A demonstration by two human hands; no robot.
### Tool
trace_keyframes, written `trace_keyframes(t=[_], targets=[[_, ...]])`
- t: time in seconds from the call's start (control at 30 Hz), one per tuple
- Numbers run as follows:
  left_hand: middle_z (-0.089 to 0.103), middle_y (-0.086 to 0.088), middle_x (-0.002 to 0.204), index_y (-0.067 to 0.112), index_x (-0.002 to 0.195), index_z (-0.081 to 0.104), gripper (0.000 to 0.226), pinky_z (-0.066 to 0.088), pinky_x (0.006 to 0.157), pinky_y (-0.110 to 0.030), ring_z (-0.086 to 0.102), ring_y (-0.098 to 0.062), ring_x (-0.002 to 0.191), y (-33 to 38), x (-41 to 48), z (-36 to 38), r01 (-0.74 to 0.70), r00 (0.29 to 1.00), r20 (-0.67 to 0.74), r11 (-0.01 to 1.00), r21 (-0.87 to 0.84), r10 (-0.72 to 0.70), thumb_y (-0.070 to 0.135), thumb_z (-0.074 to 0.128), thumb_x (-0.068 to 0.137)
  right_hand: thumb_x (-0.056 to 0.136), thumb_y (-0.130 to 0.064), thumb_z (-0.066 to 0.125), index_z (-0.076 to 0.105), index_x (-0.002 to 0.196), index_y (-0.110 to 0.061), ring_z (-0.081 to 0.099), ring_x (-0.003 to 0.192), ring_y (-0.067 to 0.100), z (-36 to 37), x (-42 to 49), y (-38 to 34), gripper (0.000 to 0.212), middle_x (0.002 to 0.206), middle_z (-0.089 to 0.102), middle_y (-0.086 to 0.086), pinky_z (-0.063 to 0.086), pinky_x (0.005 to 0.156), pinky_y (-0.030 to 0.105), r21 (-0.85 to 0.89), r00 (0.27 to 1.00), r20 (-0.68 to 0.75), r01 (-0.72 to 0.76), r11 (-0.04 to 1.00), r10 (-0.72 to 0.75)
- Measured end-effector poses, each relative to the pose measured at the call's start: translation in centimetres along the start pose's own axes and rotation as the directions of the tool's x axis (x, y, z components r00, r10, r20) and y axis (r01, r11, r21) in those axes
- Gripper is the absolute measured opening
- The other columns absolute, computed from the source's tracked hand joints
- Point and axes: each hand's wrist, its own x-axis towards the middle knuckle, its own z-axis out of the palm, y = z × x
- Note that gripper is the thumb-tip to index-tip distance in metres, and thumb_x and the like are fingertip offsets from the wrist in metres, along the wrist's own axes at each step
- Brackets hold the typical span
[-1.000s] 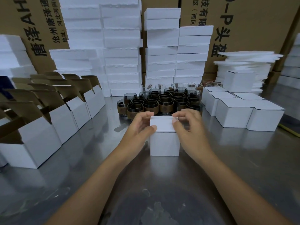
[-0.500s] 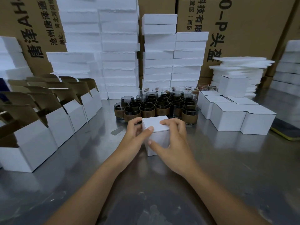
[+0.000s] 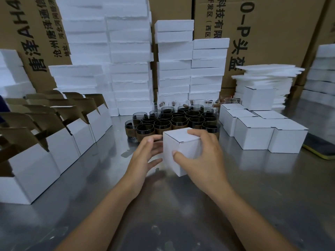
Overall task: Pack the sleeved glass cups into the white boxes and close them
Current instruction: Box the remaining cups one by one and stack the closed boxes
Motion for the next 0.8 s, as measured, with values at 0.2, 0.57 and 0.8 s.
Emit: trace_keyframes(t=[0.2,0.57,0.8], targets=[[0.07,-0.002,0.098,0.025,0.101,0.066,0.039,0.051,0.073,-0.029,0.068,-0.016,0.091,-0.5,0.6,0.2,0.047,0.992,-0.115,0.999,-0.027,-0.05,0.052,0.051,0.076,0.061,-0.042,0.077,0.054,0.108,-0.042,0.048,0.105,-0.008,-2.1,2.4,-1.1,0.052,0.114,0.051,-0.019,0.037,0.088,0.011,0.186,0.995,-0.102,0.035,0.982,-0.016],[0.064,-0.003,0.065,0.007,0.086,0.067,0.013,0.041,0.044,-0.018,0.053,-0.012,0.05,-1.9,1.4,0.2,0.051,0.996,-0.076,0.995,0.081,-0.045,0.0,0.055,0.089,0.066,-0.052,0.076,0.051,0.117,-0.032,0.042,0.099,0.002,-6.4,15.6,4.5,0.06,0.116,0.047,-0.009,0.031,0.072,0.009,-0.177,0.99,-0.116,0.057,0.983,-0.079],[0.055,-0.014,0.058,0.005,0.073,0.07,0.021,0.032,0.041,-0.013,0.041,-0.015,0.044,-3.7,2.2,0.2,0.088,0.992,-0.102,0.992,0.089,-0.079,-0.012,0.061,0.081,0.071,-0.058,0.07,0.049,0.124,-0.022,0.052,0.113,0.023,-7.9,21.8,8.9,0.067,0.127,0.049,0.006,0.038,0.098,0.04,-0.556,0.989,-0.126,-0.007,0.831,-0.076]])
